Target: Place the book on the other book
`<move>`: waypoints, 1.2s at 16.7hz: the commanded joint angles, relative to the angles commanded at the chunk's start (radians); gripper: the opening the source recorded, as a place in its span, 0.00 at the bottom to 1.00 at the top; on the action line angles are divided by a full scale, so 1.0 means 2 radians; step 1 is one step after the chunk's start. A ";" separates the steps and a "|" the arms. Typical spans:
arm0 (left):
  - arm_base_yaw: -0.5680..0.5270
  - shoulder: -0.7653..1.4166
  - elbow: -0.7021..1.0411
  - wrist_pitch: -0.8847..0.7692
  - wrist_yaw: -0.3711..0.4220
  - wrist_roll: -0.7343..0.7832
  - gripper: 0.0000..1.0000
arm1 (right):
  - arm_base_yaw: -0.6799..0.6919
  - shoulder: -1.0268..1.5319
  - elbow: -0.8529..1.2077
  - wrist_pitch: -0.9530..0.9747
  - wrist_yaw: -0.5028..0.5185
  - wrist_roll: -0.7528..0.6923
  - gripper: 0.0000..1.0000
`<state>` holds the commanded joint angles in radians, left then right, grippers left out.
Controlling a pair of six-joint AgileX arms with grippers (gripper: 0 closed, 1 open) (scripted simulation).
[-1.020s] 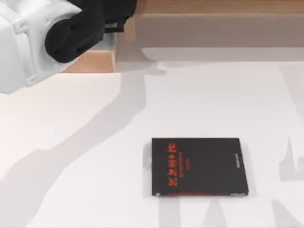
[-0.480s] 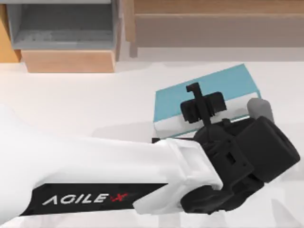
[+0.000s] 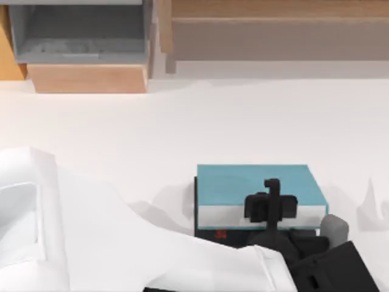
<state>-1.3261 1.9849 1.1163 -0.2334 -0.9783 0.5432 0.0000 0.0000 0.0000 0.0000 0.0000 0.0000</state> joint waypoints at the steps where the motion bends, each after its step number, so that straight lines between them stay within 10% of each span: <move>1: 0.000 0.000 0.000 0.000 0.000 0.000 0.00 | 0.000 0.000 0.000 0.000 0.000 0.000 1.00; 9: 0.006 0.003 -0.001 0.012 0.003 0.010 0.00 | 0.000 0.000 0.000 0.000 0.000 0.000 1.00; 20: 0.006 0.003 -0.001 0.012 0.003 0.010 0.83 | 0.000 0.000 0.000 0.000 0.000 0.000 1.00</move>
<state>-1.3141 1.9916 1.1142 -0.2086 -0.9727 0.5627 0.0000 0.0000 0.0000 0.0000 0.0000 0.0000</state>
